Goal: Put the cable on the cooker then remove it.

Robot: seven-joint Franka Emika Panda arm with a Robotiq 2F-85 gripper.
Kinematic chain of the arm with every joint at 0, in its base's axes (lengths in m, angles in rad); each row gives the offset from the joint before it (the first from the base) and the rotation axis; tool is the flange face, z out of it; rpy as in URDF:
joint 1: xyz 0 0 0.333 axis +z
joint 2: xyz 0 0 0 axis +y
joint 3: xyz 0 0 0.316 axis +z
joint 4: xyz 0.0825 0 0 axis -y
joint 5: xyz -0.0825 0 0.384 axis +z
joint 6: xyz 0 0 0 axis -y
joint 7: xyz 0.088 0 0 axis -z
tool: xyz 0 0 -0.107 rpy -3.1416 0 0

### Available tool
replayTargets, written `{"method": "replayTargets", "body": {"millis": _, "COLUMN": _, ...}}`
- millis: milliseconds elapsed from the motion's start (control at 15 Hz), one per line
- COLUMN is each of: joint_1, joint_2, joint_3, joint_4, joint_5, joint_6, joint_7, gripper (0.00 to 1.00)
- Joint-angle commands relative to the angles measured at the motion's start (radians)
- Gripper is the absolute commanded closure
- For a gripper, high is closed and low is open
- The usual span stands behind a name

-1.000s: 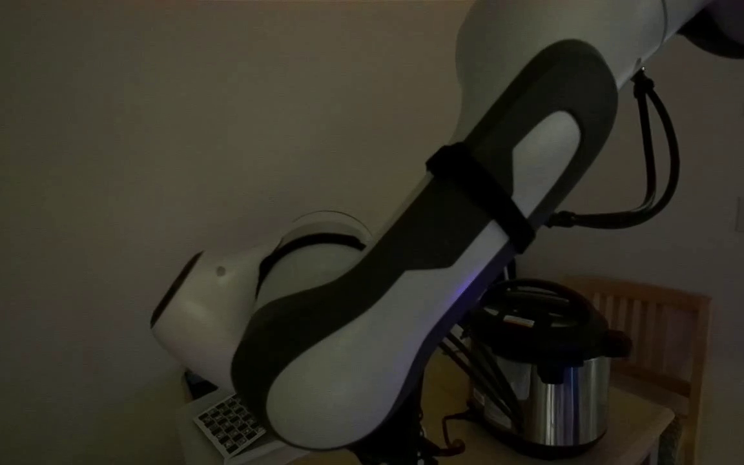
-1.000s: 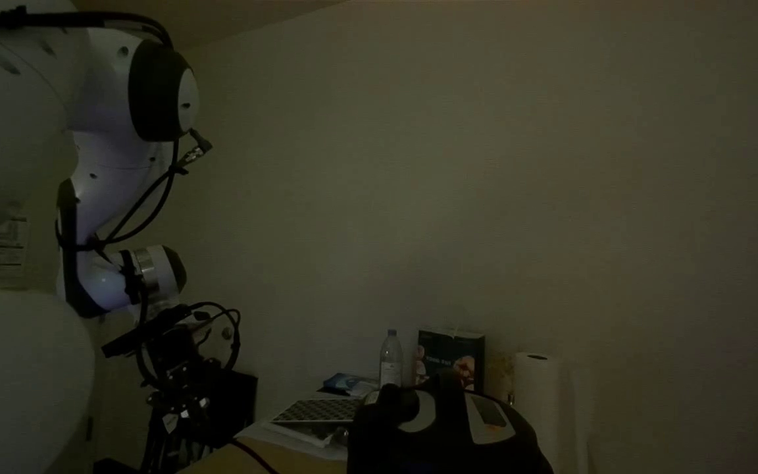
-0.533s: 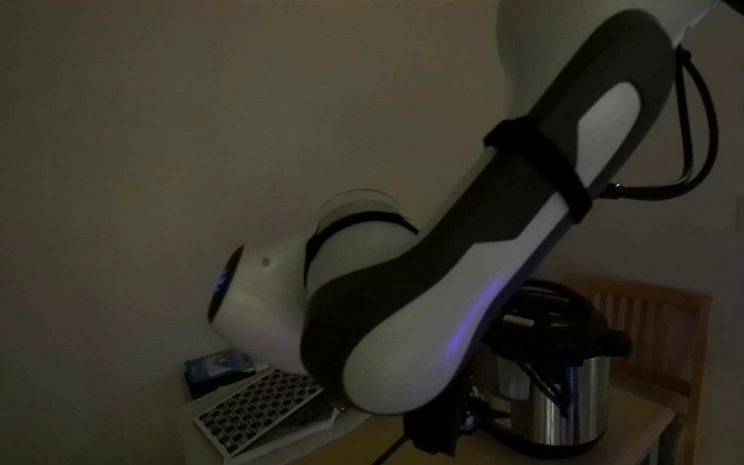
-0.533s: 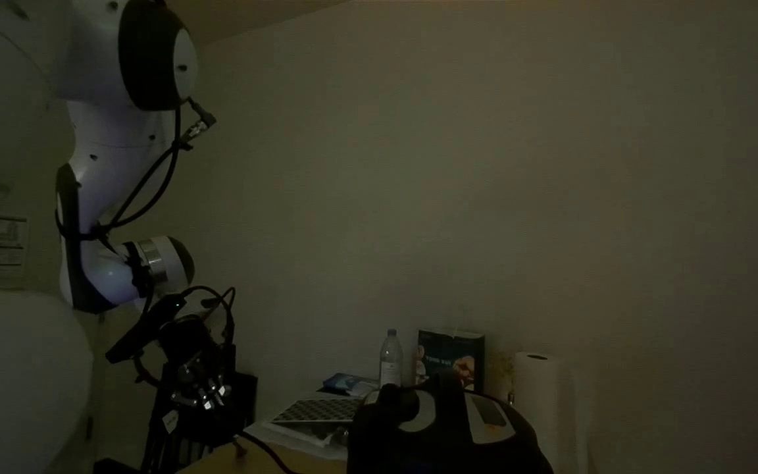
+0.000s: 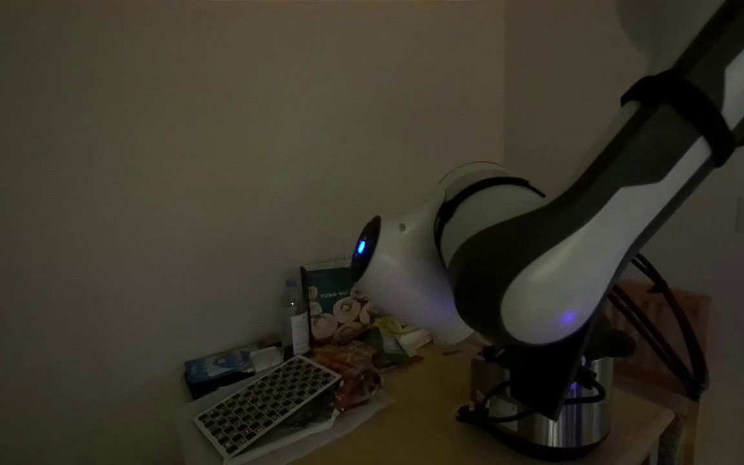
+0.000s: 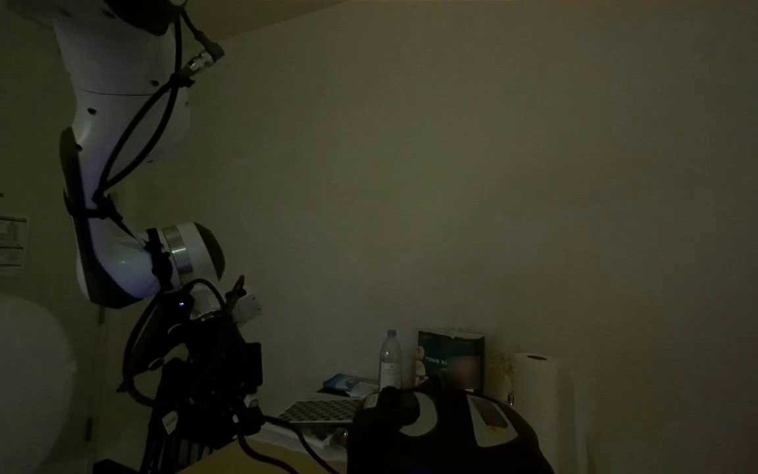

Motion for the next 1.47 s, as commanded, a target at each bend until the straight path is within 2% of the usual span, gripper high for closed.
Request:
{"method": "replayTargets", "body": {"millis": 0, "joint_1": -0.047, "joint_2": -0.006, "joint_3": 0.051, "joint_4": -0.003, "joint_5": 0.000, "joint_6": -0.003, "joint_7": 0.003, "gripper": 0.98}}
{"method": "replayTargets", "body": {"millis": 67, "joint_1": -0.048, "joint_2": -0.002, "joint_3": 0.056, "joint_4": 0.012, "joint_5": -0.023, "joint_6": -0.040, "joint_7": 0.034, "gripper": 0.98}}
{"method": "replayTargets", "body": {"millis": 133, "joint_1": -0.055, "joint_2": -0.034, "joint_3": 0.057, "joint_4": 0.014, "joint_5": -0.073, "joint_6": -0.083, "joint_7": 0.096, "gripper": 0.98}}
{"method": "replayTargets", "body": {"millis": 267, "joint_1": -0.084, "joint_2": -0.122, "joint_3": 0.050, "joint_4": -0.014, "joint_5": -0.145, "joint_6": -0.104, "joint_7": 0.124, "gripper": 0.98}}
{"method": "replayTargets", "body": {"millis": 400, "joint_1": -0.124, "joint_2": -0.217, "joint_3": 0.039, "joint_4": -0.047, "joint_5": -0.219, "joint_6": -0.112, "joint_7": 0.141, "gripper": 0.98}}
{"method": "replayTargets", "body": {"millis": 600, "joint_1": -0.193, "joint_2": -0.334, "joint_3": 0.017, "joint_4": -0.094, "joint_5": -0.318, "joint_6": -0.063, "joint_7": 0.122, "gripper": 0.98}}
{"method": "replayTargets", "body": {"millis": 667, "joint_1": -0.181, "joint_2": -0.191, "joint_3": 0.040, "joint_4": -0.002, "joint_5": -0.260, "joint_6": -0.039, "joint_7": 0.133, "gripper": 0.91}}
{"method": "replayTargets", "body": {"millis": 933, "joint_1": -0.209, "joint_2": -0.276, "joint_3": 0.028, "joint_4": -0.061, "joint_5": -0.274, "joint_6": -0.019, "joint_7": 0.132, "gripper": 0.91}}
{"method": "replayTargets", "body": {"millis": 1000, "joint_1": -0.215, "joint_2": -0.267, "joint_3": 0.030, "joint_4": -0.057, "joint_5": -0.285, "joint_6": -0.030, "joint_7": 0.160, "gripper": 0.98}}
{"method": "replayTargets", "body": {"millis": 1133, "joint_1": -0.230, "joint_2": -0.244, "joint_3": 0.043, "joint_4": -0.044, "joint_5": -0.341, "joint_6": -0.066, "joint_7": 0.293, "gripper": 0.98}}
{"method": "replayTargets", "body": {"millis": 1400, "joint_1": -0.238, "joint_2": -0.193, "joint_3": 0.047, "joint_4": 0.018, "joint_5": -0.434, "joint_6": -0.097, "joint_7": 0.449, "gripper": 0.98}}
